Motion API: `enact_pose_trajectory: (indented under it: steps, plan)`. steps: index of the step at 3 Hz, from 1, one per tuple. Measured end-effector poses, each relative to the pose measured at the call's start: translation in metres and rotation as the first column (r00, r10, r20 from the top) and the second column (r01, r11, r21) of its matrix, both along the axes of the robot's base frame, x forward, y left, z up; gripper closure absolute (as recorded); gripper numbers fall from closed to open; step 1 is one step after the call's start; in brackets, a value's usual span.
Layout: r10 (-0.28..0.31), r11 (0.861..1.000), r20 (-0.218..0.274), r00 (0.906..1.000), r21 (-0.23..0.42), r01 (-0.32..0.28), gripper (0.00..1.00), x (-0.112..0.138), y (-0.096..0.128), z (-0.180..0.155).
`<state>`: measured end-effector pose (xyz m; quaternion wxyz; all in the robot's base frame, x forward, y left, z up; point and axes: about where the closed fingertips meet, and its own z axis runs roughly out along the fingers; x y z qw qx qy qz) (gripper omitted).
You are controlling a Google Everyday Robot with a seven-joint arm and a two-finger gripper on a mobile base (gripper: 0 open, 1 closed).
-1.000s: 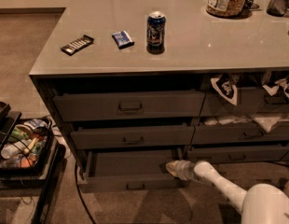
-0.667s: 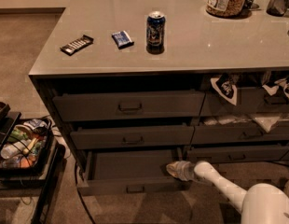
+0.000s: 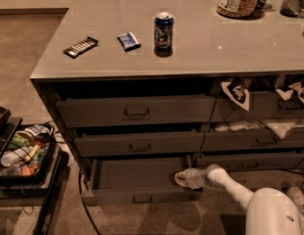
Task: Open bottom drawer
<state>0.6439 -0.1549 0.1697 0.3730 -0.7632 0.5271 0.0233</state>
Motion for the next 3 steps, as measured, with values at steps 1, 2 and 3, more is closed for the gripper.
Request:
enact_pose_trajectory:
  steps: [1, 2, 3]
  plan:
    - [-0.009, 0.999, -0.078, 0.9969, 0.033, 0.011, 1.00, -0.018, 0.009, 0.010]
    - [-0.001, 0.999, -0.131, 0.9914, 0.050, 0.008, 1.00, -0.037, 0.018, 0.019]
    - [0.014, 0.999, -0.167, 0.9858, 0.053, -0.005, 1.00, -0.050, 0.026, 0.023]
